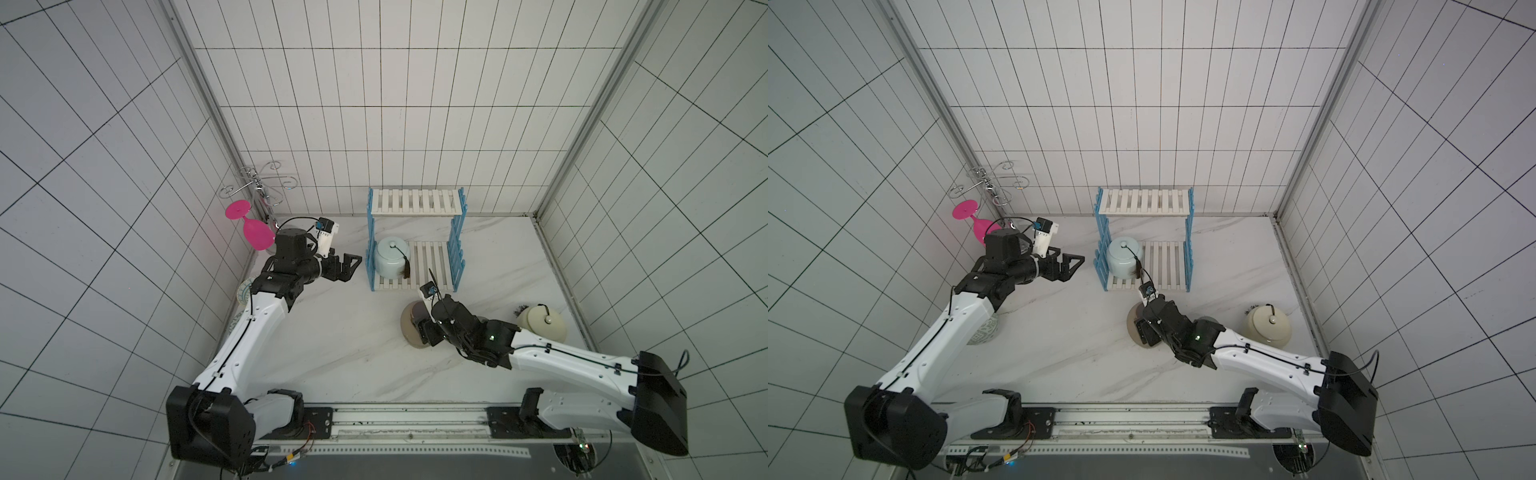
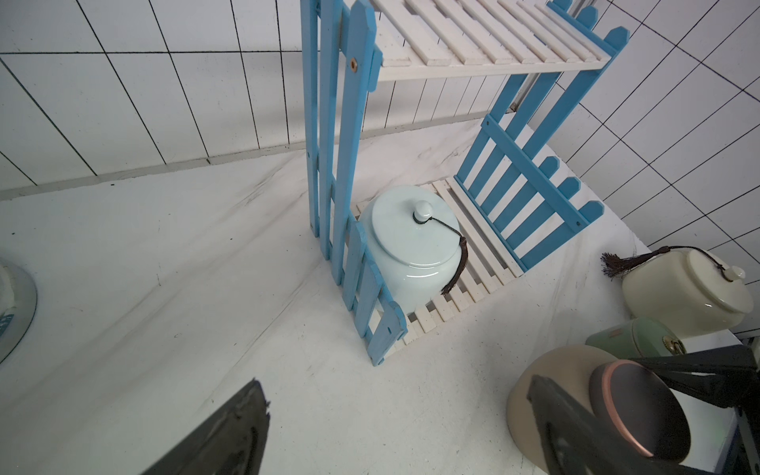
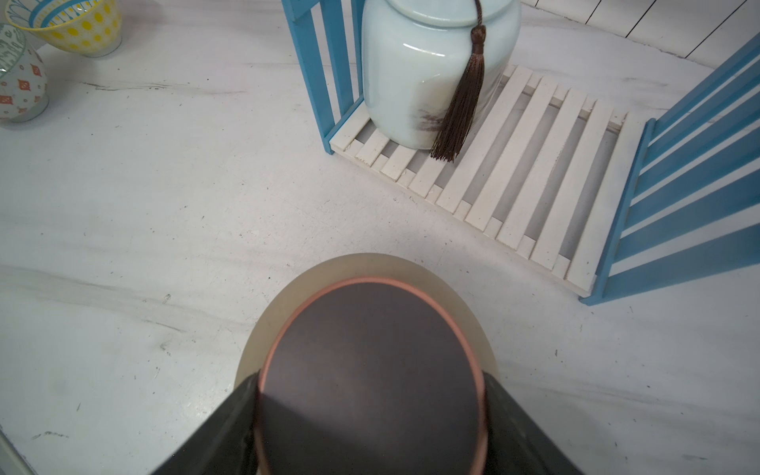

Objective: Remove the tea canisters from the shelf
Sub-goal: Place the tea canister at the center of the board.

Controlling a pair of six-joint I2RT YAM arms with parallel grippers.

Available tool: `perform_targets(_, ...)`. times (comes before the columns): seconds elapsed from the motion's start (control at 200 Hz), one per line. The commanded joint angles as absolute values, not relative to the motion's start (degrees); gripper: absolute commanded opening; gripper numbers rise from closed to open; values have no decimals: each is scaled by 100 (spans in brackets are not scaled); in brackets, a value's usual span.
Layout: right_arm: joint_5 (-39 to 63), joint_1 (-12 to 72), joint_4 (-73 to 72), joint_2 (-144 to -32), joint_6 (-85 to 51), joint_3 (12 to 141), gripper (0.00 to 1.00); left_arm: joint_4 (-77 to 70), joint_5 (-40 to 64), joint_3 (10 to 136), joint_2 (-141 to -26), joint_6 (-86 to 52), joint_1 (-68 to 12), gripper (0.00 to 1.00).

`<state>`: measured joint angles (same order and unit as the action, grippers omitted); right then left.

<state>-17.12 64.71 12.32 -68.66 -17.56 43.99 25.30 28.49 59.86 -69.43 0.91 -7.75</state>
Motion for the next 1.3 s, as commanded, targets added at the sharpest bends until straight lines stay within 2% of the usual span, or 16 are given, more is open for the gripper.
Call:
perform_targets(0.0,-1890,6530,754,-6633,-1775,4383,45,2505,2866,6020,-6996,132,-747,99)
perform_targets(0.11,-1934,6556,852,-6636,-1759,4446,62,2505,2862,6029,-7014,141,-745,99)
perform_targets(0.2,-1992,6566,904,-6623,-1693,4536,71,2514,2857,6030,-7022,147,-747,99)
perform_targets(0.655,-2048,6555,1102,-6607,-1275,5118,90,2566,2827,5988,-6892,315,-674,99)
perform_targets(0.86,-1986,6451,1109,-6692,-1195,5359,92,2619,2844,5950,-6787,550,-631,99)
perform_targets(1.064,-1039,5800,1162,-6904,-1336,5815,91,2654,2787,5899,-6607,716,-420,99)
perform_targets(1.294,-624,5373,1414,-7427,-1152,6494,90,2811,2821,5888,-6394,991,-298,99)
